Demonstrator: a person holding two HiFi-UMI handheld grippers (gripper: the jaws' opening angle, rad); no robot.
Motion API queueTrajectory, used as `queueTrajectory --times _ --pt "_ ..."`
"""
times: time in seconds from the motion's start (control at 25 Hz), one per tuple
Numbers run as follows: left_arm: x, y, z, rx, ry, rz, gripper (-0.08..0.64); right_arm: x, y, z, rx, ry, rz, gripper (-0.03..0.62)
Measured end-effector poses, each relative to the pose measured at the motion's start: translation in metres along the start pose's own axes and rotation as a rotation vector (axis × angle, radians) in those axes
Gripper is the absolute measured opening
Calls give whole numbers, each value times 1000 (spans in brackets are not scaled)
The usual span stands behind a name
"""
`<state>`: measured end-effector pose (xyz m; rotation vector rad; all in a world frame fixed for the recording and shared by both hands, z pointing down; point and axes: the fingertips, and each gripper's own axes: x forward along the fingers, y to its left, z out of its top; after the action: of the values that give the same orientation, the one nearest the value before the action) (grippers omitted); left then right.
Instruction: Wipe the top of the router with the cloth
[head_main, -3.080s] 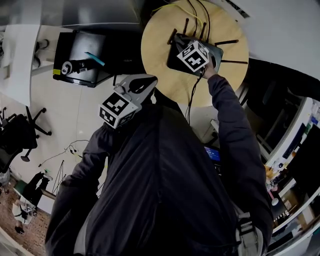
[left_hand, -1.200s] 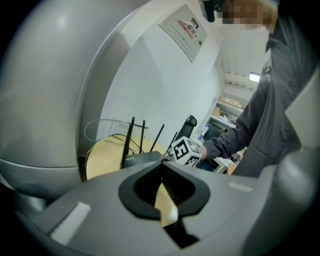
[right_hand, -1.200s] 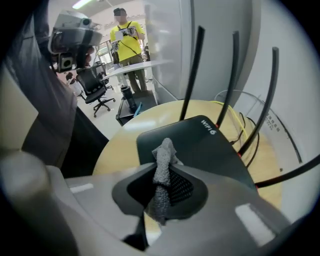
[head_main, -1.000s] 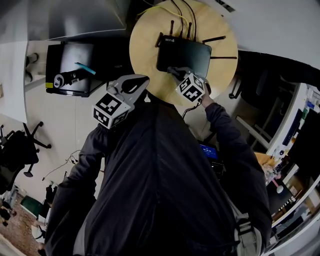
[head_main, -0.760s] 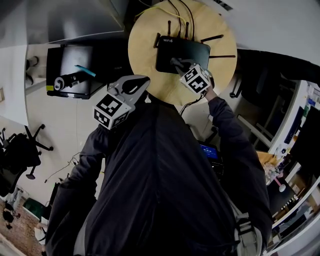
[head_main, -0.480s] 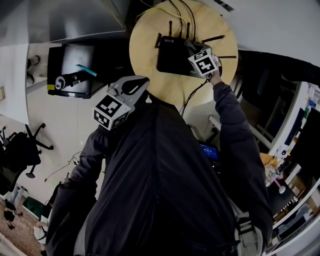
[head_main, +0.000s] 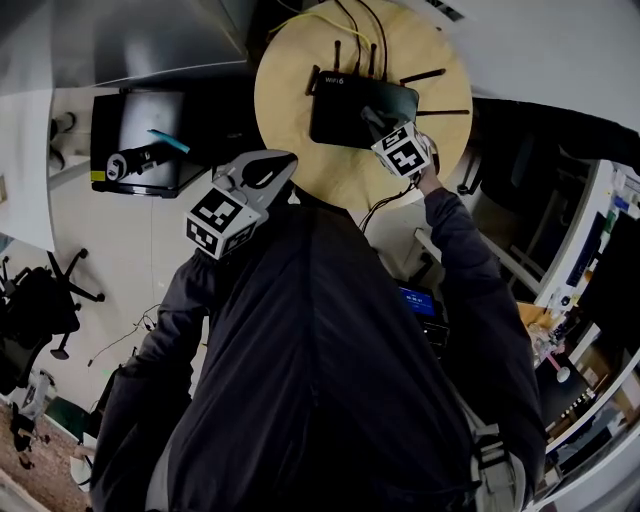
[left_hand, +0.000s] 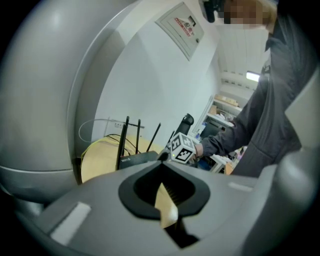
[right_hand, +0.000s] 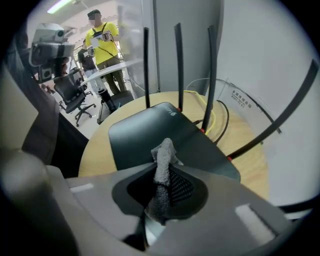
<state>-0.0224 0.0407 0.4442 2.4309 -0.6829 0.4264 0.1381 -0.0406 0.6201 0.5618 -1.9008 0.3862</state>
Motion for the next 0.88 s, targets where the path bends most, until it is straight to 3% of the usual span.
queueTrajectory --times 0.24,0.36,0.44,0.6,0.76,0.88 --pt "5 1 -1 16 14 -29 -8 -9 51 -24 -18 14 50 31" --pt "9 0 0 28 15 -38 -8 -9 59 -29 -9 23 72 31" --pt "11 -2 3 33 11 -42 -9 -8 52 -27 46 9 87 31" --pt "10 -2 3 30 15 -36 -8 -6 -13 -15 167 -55 -42 32" --pt "7 -1 0 32 29 -29 -9 -5 -76 -6 230 -44 -171 31" --pt "5 1 -1 34 23 -20 -9 -2 -99 -9 280 -29 -230 32"
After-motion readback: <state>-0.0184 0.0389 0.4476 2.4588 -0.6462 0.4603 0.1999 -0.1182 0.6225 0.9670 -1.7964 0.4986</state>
